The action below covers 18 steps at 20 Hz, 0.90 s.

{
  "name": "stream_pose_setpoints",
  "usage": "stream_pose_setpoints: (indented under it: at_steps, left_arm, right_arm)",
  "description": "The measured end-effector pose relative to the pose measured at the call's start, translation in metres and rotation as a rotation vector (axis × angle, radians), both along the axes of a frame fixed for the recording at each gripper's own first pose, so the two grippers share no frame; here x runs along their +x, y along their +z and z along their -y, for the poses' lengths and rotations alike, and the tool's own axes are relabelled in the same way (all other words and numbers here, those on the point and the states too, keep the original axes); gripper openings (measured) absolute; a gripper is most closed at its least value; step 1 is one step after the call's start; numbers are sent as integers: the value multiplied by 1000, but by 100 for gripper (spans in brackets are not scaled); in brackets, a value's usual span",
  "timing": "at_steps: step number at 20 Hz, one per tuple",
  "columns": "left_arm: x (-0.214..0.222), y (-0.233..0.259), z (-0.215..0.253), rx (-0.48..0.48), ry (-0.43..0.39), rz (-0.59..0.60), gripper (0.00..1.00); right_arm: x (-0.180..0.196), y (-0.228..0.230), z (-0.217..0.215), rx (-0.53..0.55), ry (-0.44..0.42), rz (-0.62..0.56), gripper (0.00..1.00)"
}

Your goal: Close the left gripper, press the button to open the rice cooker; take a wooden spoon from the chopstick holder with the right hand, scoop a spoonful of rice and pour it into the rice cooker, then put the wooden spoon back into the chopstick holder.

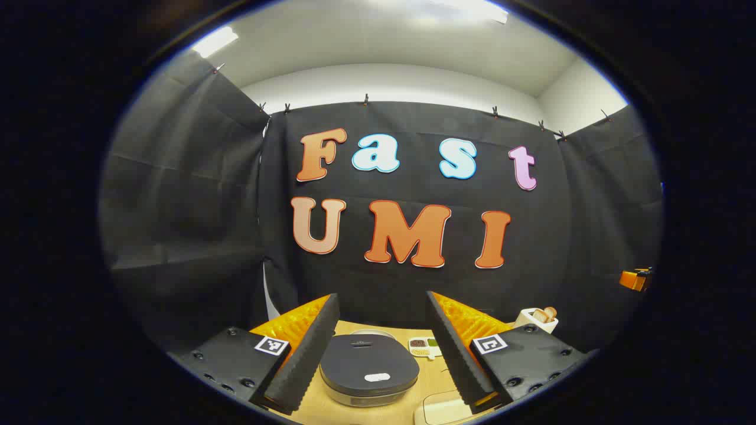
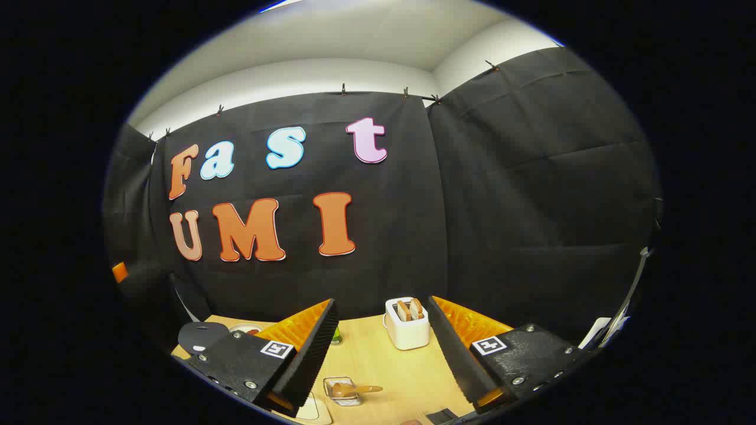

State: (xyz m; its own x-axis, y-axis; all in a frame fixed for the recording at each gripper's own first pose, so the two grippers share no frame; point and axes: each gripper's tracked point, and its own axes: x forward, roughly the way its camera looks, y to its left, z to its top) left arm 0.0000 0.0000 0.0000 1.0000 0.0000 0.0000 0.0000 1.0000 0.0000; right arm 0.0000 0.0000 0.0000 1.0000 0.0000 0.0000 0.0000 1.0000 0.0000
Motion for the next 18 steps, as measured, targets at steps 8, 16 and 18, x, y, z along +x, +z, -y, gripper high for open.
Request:
stream_pose_setpoints:
  at_steps: [8,16,18]
  left_arm:
    - [0,2,-1,16,-1,-7,100]
    - [4,12,-3,38,-5,9,94]
    - [5,9,-3,42,-2,2,94]
  right_arm:
    - [-7,3,-2,-9,-2,6,94]
    - [4,6,-13,-8,4,16,94]
    - [5,1,-15,-13,9,5,94]
